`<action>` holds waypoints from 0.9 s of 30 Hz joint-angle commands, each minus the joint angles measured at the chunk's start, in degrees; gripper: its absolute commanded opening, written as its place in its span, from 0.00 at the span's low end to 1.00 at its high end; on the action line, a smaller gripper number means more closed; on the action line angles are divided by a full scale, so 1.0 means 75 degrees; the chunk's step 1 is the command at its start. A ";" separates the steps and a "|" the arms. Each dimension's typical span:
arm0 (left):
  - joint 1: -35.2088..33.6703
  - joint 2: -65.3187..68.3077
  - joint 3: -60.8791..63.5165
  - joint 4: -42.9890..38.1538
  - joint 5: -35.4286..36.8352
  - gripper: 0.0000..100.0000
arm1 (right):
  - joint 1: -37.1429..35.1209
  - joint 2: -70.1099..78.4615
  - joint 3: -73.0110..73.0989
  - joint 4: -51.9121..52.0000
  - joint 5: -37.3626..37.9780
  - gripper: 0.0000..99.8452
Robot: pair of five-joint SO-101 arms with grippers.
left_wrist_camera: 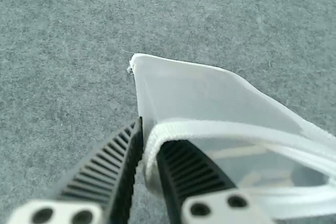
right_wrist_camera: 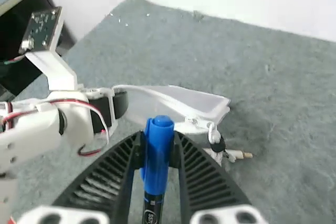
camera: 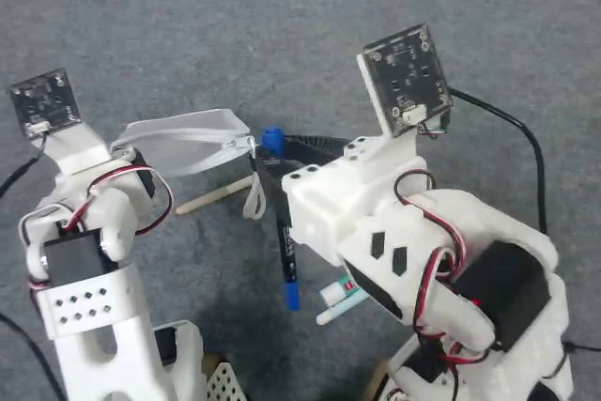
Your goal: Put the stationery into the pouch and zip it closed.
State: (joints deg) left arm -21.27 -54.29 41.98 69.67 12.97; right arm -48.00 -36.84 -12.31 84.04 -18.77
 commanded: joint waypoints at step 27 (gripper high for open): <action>0.0047 -0.0035 -0.0240 -0.0270 0.0094 0.01 | -0.0006 -0.0393 0.1770 -0.4882 -0.0059 0.01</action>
State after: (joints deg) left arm -21.27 -54.29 41.98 69.58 12.97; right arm -48.09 -37.10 0.79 49.85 -18.77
